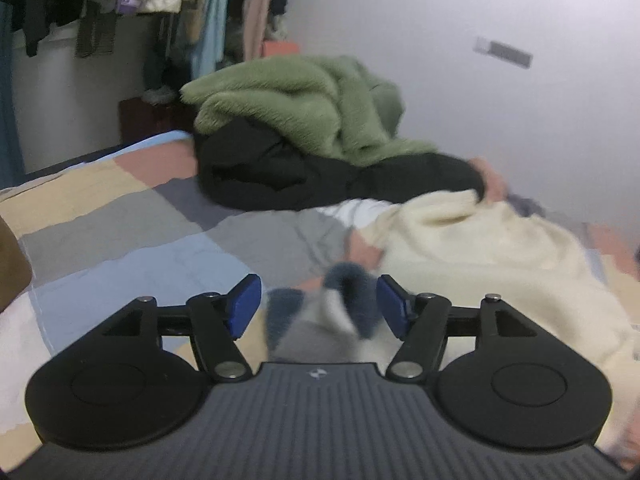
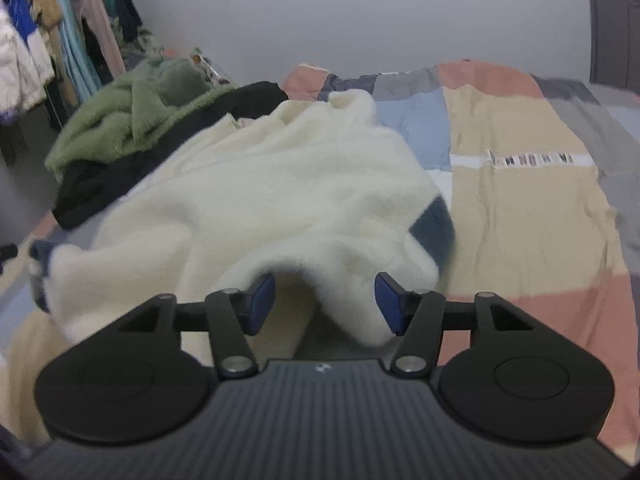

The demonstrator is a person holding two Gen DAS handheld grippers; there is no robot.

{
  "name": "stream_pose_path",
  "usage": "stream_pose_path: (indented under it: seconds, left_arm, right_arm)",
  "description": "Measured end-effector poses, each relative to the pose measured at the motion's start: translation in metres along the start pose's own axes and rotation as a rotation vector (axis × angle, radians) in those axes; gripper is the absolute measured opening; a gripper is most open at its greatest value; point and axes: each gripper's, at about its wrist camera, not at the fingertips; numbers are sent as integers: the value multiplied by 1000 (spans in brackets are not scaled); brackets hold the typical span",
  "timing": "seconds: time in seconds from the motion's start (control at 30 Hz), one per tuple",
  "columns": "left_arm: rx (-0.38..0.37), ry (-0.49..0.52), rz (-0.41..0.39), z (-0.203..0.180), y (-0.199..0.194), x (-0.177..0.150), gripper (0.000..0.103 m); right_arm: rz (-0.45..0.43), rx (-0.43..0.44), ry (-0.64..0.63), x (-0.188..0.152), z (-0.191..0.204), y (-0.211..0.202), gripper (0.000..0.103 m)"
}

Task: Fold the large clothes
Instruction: 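Lift the sweater with both grippers and shake it out in the air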

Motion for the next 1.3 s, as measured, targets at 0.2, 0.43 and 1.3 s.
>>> stream_pose_path:
  seconds: [0.2, 0.43, 1.3]
  left_arm:
    - [-192, -6, 48, -17, -17, -22, 72]
    - [-411, -164, 327, -30, 26, -46, 72]
    - [-663, -488, 508, -26, 139, -66, 69]
  right_arm:
    - [-16, 158, 112, -16, -8, -18, 70]
    - [47, 360, 228, -23, -8, -3, 80]
    - [49, 611, 460, -12, -29, 58, 82]
Point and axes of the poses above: each gripper's, at about its wrist camera, not at the fingertips, and y roughly the way its jaws point, z to its left, x to its top, and after that the axes turned 15 degrees about z, right-handed
